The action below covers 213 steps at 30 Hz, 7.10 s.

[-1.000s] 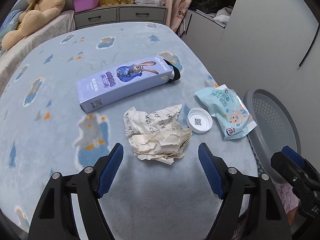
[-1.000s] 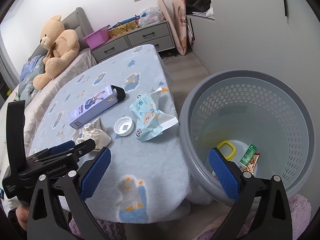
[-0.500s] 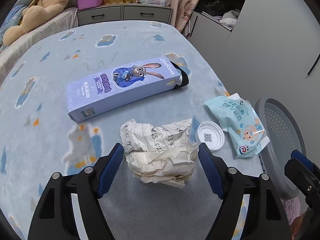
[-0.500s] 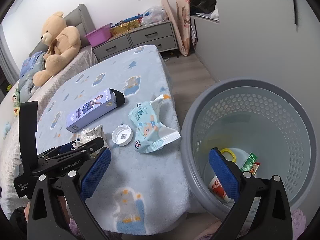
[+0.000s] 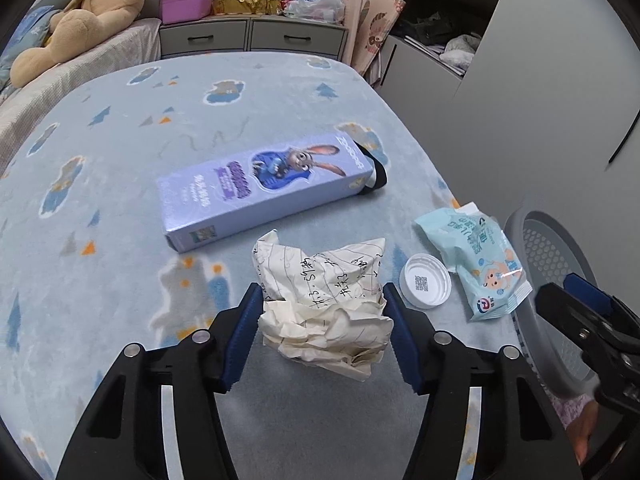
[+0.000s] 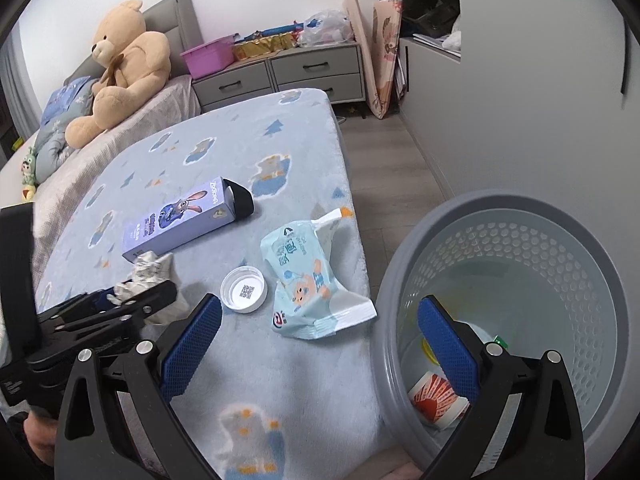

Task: Collect trash
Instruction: 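Close the left gripper on the crumpled paper while the right grasps the wet-wipes pack, then carry the paper and wet-wipes pack over the grey basket, then open both grippers to drop the paper and wipes into the basket, then move both tools back over the bed toward the white bottle cap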

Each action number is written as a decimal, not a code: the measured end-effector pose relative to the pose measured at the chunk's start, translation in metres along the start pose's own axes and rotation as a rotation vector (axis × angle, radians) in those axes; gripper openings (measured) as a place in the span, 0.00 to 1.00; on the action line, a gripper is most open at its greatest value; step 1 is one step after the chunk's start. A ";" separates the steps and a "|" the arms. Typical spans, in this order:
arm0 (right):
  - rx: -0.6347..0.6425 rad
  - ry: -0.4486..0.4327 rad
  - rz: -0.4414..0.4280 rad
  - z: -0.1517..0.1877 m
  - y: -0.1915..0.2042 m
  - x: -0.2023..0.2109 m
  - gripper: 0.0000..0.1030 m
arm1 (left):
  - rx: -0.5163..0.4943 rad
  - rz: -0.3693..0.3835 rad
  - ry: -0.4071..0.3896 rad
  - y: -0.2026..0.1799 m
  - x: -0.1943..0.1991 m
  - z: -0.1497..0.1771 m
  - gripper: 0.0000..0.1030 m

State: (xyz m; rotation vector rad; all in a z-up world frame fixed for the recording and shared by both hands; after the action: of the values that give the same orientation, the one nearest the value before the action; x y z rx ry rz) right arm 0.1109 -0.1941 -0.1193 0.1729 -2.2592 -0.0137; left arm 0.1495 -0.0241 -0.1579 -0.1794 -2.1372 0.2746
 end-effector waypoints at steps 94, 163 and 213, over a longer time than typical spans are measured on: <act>-0.323 0.000 0.167 0.069 -0.205 0.075 0.43 | -0.409 0.142 0.039 -0.264 -0.010 0.040 0.57; -0.265 -0.018 0.113 0.053 -0.150 0.078 0.69 | -0.284 0.110 -0.042 -0.204 0.037 0.017 0.71; -0.033 0.022 -0.026 0.026 0.043 0.017 0.80 | -0.016 -0.037 -0.073 0.046 0.060 0.009 0.72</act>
State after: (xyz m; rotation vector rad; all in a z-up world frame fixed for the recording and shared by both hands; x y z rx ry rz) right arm 0.0750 -0.1549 -0.1206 0.1840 -2.2329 -0.0627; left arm 0.1099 0.0328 -0.1267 -0.1411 -2.2129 0.2460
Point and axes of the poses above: each gripper's, at about its wrist camera, not at the fingertips, and x roughly against the way its jaws point, y to its left, z to its underside, the point moved 10 cm from there along -x, roughly the way its jaws point, and after that the axes turned 8 degrees about x, right-handed, at the moved point
